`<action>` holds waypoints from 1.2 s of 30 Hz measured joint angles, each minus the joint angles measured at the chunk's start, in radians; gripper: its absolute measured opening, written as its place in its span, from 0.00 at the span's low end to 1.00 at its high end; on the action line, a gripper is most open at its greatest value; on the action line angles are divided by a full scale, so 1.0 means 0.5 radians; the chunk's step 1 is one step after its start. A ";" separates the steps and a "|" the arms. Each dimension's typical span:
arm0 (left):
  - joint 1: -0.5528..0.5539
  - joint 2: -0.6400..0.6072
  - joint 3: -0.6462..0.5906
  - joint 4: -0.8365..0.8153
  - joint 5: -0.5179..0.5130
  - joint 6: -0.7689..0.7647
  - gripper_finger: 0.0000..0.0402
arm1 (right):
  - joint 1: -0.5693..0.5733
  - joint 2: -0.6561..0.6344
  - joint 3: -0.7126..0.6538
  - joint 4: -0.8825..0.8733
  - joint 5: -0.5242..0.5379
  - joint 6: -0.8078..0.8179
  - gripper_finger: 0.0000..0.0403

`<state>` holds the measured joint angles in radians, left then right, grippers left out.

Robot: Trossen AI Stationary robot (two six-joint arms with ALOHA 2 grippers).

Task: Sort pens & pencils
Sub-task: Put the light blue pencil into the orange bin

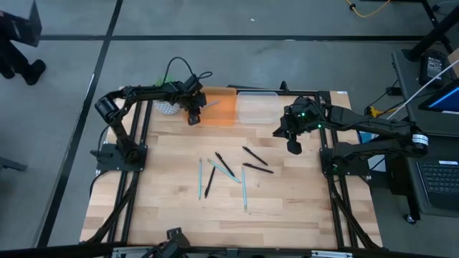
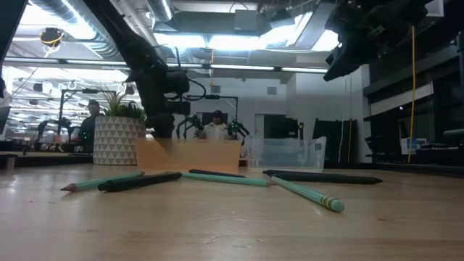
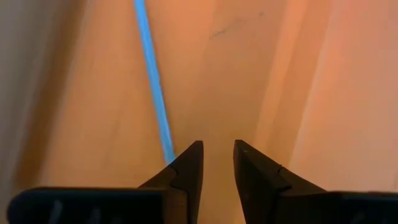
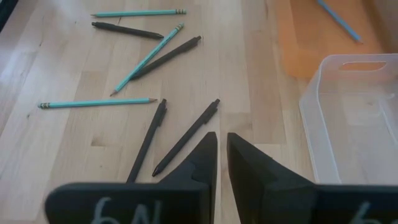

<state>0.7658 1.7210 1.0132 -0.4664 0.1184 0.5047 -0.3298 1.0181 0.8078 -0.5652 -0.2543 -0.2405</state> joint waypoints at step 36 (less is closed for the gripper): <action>-0.390 -0.480 0.354 -0.178 0.821 -0.209 0.20 | 0.000 0.000 0.000 -0.004 0.000 -0.001 0.10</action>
<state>0.5710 1.4812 1.1901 -0.5555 0.5289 0.4001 -0.3296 1.0183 0.8078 -0.5671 -0.2543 -0.2409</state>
